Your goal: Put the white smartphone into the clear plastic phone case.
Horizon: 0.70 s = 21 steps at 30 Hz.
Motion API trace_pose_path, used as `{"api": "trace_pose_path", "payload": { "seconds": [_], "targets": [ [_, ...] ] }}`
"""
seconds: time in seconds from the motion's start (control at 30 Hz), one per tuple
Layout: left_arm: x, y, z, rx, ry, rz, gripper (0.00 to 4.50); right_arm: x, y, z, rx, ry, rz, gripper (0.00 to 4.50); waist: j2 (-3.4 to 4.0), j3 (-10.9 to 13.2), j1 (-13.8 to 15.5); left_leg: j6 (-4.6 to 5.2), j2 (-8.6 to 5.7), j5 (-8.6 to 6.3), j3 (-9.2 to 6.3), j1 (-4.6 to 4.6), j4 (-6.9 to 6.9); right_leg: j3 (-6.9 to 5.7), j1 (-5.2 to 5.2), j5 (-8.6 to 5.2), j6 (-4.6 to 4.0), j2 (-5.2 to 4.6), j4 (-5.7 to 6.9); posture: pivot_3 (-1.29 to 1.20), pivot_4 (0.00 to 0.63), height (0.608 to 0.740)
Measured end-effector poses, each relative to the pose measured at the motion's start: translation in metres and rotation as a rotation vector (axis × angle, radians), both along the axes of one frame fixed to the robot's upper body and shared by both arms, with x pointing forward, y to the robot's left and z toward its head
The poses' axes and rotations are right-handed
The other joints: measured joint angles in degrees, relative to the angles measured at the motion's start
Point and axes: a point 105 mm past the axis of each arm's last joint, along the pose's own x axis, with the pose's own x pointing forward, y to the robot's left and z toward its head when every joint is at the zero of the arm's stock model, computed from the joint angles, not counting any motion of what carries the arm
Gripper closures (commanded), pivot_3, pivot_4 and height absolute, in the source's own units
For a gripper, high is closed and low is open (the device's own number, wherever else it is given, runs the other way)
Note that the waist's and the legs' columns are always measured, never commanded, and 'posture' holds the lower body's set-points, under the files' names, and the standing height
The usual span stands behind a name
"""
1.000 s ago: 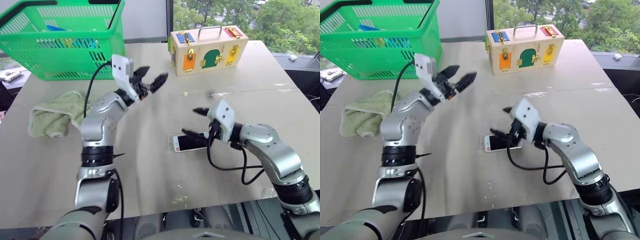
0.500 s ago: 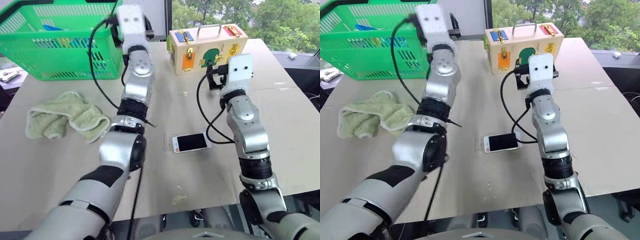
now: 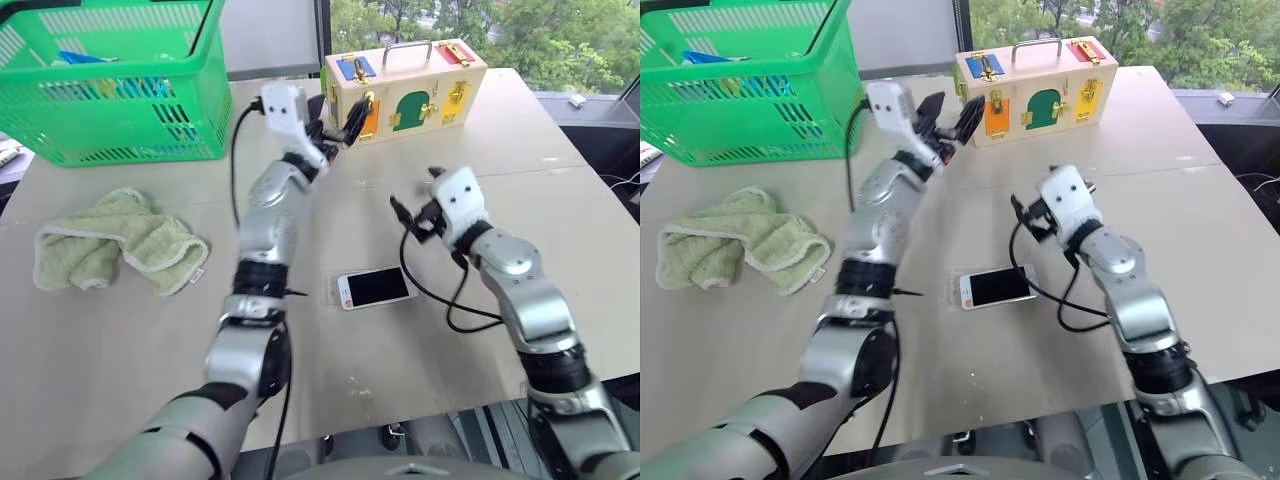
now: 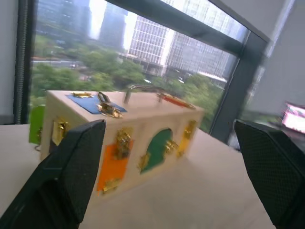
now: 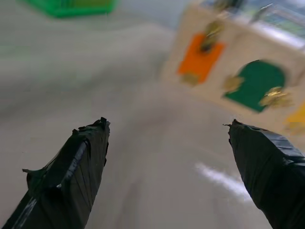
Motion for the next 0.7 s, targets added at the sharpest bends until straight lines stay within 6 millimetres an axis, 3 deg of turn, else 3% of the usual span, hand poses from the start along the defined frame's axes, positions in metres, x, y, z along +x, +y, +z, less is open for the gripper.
{"api": "trace_pose_path", "payload": {
  "seconds": [0.2,0.43,0.63,0.7],
  "targets": [
    [-0.063,0.017,-0.044,0.230,0.139,-0.241,0.00,-0.027,0.015,-0.017,-0.119,0.153,0.312,0.16,0.03,0.0,-0.1,0.28,0.08,-0.16,-0.06,0.81,0.03,0.05,0.69,-0.06,0.08,0.05,0.05,0.00,0.150,0.740],
    [-0.126,0.067,-0.093,0.460,0.324,-0.409,0.00,-0.052,0.030,-0.048,-0.305,0.338,0.624,0.16,0.12,0.1,0.1,0.22,0.21,-0.12,-0.25,0.87,0.04,0.03,0.76,-0.02,-0.07,0.13,0.05,0.00,0.150,0.740],
    [-0.158,0.086,-0.103,0.504,0.352,-0.526,0.00,-0.041,0.040,-0.055,-0.410,0.333,0.664,0.16,0.14,0.1,1.2,0.22,0.17,-0.13,-0.23,0.80,0.04,-0.01,0.76,-0.14,-0.26,-0.15,-0.04,0.00,0.150,0.740],
    [-0.164,0.089,-0.106,0.504,0.353,-0.548,0.00,-0.036,0.036,-0.066,-0.450,0.363,0.648,0.16,0.15,0.1,1.6,0.22,0.12,-0.13,-0.26,0.75,0.04,-0.02,0.76,-0.14,-0.27,-0.19,-0.06,0.00,0.150,0.740]
  ]
}}
